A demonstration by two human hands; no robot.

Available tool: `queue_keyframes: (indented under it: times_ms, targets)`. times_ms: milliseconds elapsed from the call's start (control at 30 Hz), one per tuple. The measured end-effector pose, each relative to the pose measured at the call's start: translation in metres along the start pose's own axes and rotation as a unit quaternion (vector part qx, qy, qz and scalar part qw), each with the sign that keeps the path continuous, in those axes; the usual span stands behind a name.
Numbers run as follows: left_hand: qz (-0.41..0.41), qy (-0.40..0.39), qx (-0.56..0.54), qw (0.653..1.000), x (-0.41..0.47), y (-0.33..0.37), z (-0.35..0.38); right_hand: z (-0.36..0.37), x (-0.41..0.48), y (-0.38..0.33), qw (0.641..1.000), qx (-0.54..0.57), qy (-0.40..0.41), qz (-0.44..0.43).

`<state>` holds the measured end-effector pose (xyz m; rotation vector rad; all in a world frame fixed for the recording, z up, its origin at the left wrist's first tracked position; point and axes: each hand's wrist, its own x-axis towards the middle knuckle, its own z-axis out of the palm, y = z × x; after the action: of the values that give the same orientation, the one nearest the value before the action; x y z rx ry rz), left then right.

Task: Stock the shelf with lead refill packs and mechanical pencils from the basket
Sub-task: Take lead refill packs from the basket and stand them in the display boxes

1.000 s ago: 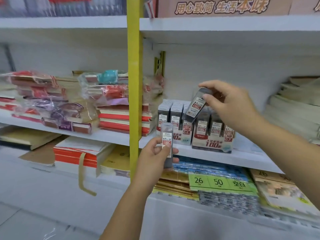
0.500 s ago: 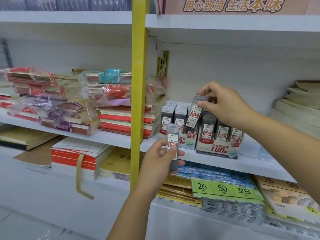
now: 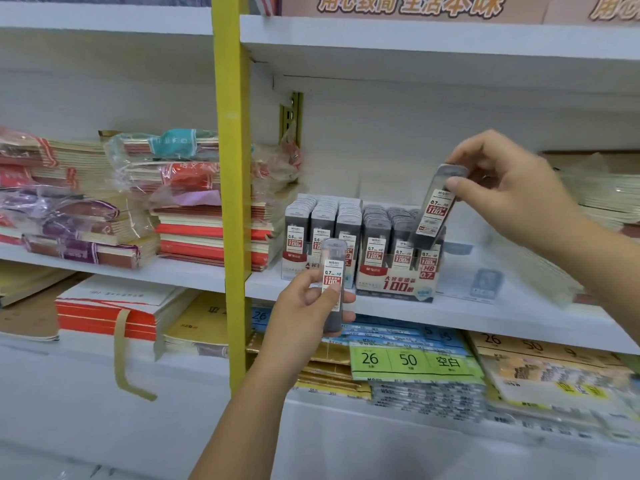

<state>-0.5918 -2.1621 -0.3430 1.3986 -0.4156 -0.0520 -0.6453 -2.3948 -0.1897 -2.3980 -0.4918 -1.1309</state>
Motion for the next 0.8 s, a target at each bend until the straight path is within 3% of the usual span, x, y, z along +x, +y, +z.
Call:
queue_keyframes:
  times_ms: [133, 467, 533, 600, 667, 800]
  targets:
    - [-0.007, -0.012, 0.008, 1.0, 0.0, -0.002, 0.012, -0.001, -0.015, 0.018, 0.996, -0.078, -0.038, 0.004]
    - [-0.013, -0.045, 0.016, 0.999, -0.002, -0.002, 0.017, 0.032, -0.028, 0.041, 0.986, -0.133, -0.08, 0.057]
    - [-0.011, -0.052, 0.016, 0.998, -0.002, -0.003, 0.016, 0.038, -0.036, 0.039, 0.984, -0.149, -0.056, 0.08]
    - [-0.007, -0.059, 0.019, 0.998, -0.003, -0.002, 0.016, 0.04, -0.04, 0.029, 0.981, -0.186, 0.009, 0.045]
    - [0.006, -0.072, 0.03, 0.997, -0.002, -0.001, 0.016, 0.046, -0.044, 0.011, 0.99, -0.141, 0.026, 0.002]
    - [0.023, -0.106, 0.045, 0.993, -0.001, 0.003, 0.023, 0.071, -0.05, -0.017, 0.987, 0.077, -0.113, 0.083]
